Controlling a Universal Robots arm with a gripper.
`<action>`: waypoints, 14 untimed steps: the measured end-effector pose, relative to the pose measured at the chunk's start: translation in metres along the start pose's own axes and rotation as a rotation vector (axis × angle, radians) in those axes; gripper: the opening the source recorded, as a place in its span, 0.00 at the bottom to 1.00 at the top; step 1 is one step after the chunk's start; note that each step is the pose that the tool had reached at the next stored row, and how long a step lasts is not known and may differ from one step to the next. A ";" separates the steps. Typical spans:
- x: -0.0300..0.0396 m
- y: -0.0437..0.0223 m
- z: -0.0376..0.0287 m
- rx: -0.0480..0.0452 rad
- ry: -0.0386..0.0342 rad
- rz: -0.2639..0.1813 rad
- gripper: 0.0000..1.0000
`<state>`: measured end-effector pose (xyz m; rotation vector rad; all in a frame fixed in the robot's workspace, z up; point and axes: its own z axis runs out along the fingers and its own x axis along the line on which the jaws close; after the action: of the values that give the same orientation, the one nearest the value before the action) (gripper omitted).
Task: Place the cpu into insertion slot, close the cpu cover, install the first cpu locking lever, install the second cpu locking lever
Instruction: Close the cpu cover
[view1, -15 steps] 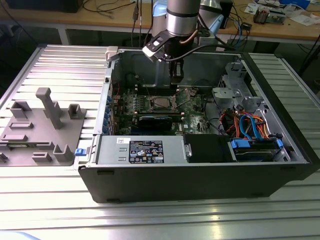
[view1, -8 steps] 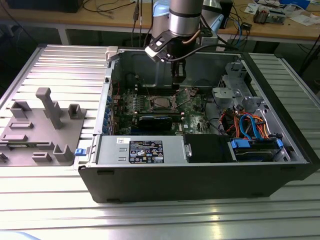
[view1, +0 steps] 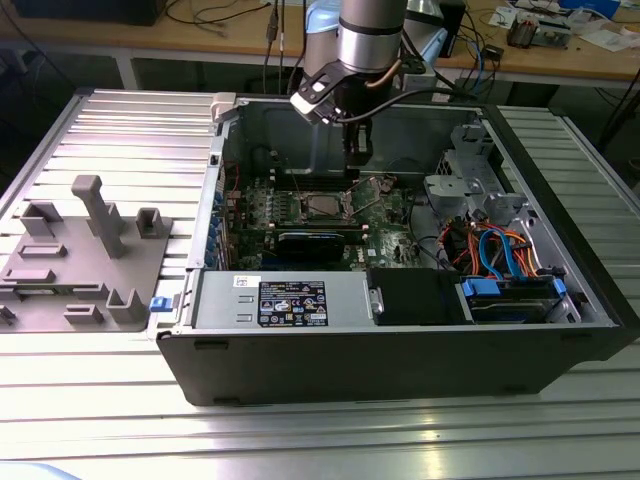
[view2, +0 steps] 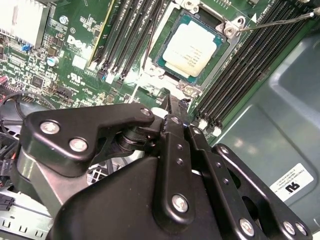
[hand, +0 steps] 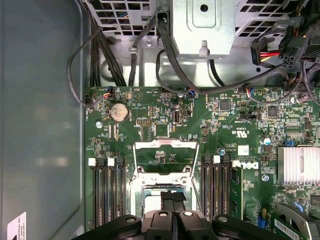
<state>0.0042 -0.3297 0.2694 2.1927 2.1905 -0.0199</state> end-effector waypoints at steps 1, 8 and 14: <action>0.0000 0.0006 0.0000 0.0000 0.0000 0.000 0.11; 0.0000 0.0035 0.0001 0.0000 0.0000 0.000 0.11; 0.0000 0.0067 0.0002 0.0000 0.0001 0.000 0.11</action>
<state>0.0109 -0.3296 0.2693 2.1930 2.1904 -0.0199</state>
